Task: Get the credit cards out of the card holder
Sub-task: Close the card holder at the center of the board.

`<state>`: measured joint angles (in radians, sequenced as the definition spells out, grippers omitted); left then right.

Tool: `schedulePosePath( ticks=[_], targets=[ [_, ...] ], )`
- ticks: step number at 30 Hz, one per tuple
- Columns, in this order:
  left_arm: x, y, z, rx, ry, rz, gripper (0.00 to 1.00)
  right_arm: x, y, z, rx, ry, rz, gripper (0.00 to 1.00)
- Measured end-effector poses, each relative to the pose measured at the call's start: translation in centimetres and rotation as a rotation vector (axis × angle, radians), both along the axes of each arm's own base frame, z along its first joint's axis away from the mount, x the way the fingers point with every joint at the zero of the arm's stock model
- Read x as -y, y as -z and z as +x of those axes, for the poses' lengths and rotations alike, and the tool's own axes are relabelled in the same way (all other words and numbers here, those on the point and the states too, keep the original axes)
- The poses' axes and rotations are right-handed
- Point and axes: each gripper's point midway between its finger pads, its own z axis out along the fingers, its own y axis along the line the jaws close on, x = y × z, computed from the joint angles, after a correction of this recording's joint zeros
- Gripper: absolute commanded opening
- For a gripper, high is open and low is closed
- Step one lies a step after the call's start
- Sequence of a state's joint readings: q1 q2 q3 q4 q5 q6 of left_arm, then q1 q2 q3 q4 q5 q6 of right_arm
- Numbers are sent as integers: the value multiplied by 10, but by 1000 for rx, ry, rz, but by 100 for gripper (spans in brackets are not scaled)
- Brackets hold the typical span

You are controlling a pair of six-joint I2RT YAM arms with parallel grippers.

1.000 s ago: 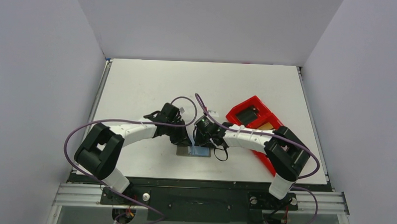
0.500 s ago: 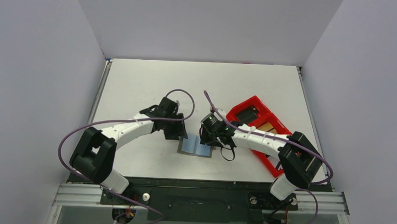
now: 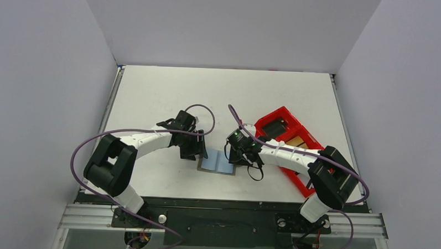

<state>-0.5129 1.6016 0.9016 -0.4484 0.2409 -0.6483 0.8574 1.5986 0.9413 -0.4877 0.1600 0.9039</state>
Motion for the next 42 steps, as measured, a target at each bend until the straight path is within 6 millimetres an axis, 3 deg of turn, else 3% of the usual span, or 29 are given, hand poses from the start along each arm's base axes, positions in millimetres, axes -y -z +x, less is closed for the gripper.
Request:
schedulePosePath(
  ticks=[9, 19, 29, 42],
  targets=[
    [15, 6, -3, -30, 12, -108, 56, 8, 18, -2, -21, 9, -17, 37],
    [17, 5, -2, -52, -30, -171, 51, 2, 18, 3, -11, 9, 12, 31],
    [26, -33, 3, 15, -25, -251, 48, -11, 19, 7, -7, -3, 55, 29],
    [46, -53, 5, 47, 22, -285, 52, -45, 16, 19, -7, -41, 161, 29]
  ],
)
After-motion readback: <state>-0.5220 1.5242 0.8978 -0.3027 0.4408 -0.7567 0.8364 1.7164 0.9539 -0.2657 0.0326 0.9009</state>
